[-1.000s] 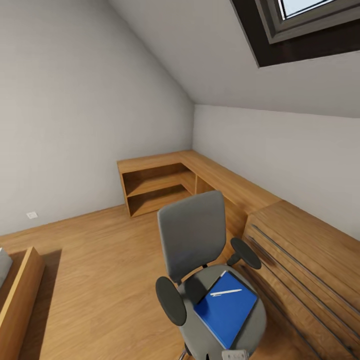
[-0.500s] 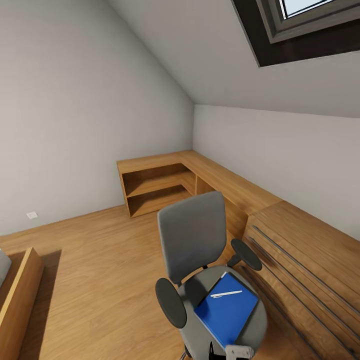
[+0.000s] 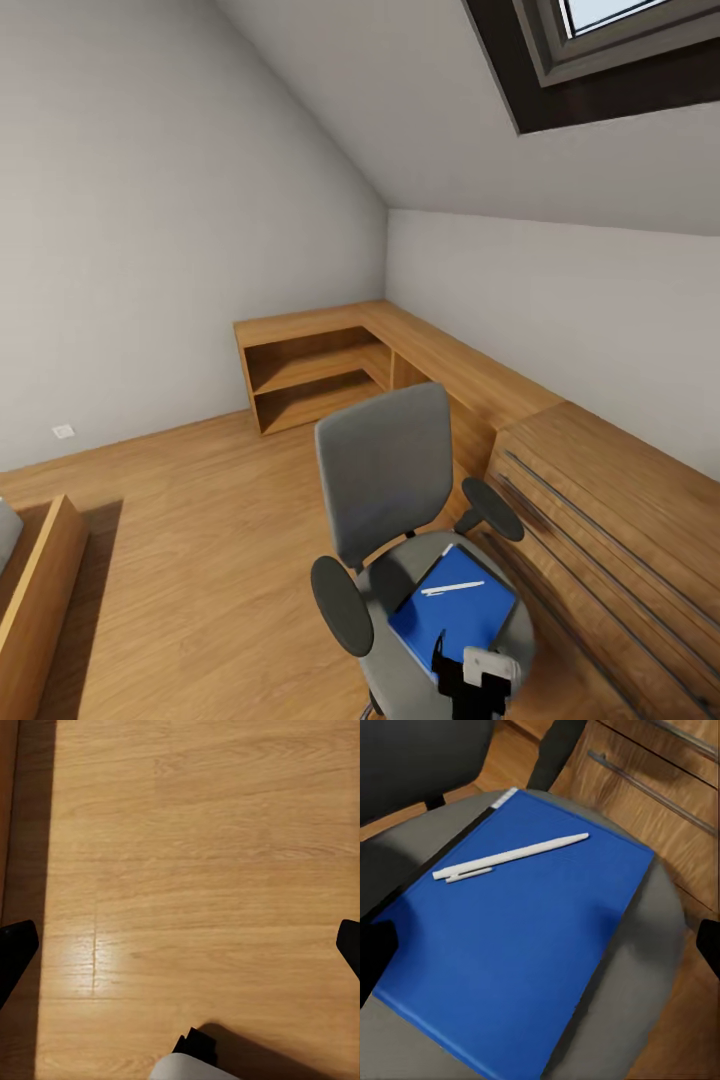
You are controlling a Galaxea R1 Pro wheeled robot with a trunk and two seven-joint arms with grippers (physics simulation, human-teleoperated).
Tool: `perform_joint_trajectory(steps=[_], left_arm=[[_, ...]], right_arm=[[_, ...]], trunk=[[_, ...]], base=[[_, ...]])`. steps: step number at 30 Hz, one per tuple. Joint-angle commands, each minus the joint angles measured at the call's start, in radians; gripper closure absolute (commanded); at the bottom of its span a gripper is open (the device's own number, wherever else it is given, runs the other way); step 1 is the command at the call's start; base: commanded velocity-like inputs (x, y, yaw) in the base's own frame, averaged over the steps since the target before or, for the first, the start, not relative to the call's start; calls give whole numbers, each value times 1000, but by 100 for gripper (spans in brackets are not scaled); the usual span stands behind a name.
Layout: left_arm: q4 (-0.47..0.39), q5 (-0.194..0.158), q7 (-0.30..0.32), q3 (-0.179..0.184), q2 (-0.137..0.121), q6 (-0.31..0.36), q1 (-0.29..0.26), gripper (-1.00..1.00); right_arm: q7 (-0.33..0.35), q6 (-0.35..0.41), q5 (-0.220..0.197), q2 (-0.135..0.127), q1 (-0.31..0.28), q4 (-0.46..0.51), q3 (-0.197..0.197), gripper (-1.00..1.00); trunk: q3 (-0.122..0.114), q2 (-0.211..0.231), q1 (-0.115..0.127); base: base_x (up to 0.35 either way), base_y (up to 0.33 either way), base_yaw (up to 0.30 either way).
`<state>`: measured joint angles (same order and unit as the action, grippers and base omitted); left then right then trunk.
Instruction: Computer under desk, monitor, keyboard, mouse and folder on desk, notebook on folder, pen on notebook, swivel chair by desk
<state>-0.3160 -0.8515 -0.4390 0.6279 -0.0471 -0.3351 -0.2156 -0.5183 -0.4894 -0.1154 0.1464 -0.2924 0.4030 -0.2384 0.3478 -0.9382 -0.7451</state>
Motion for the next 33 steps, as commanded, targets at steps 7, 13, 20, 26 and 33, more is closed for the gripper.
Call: perform_joint_trajectory(steps=[7,13,20,26,33], left_arm=[[-2,-6,-6,6,-2,-6,0,-100],[-2,-6,-6,4,-2,-7,0,-100],[-2,-5,-8,7,-1,-15,-1,-100],[-2,-5,-9,7,-1,-36,-1,-100],[-6,-6,-14,5,-4,-66,0,-100]], right_arm=[[4,359,-43,-36,-25,206,85,-100],[54,642,-204,-55,-200,241,131,-100],[93,712,-461,-104,-253,130,148,-100],[95,711,-474,-106,-255,120,137,-100],[93,711,-476,-108,-255,120,121,-100]], trunk=[[1,-1,0],[1,-1,0],[1,-1,0],[1,-1,0],[1,-1,0]], base=[[0,0,0],[41,0,0],[136,0,0],[185,0,0],[81,0,0]])
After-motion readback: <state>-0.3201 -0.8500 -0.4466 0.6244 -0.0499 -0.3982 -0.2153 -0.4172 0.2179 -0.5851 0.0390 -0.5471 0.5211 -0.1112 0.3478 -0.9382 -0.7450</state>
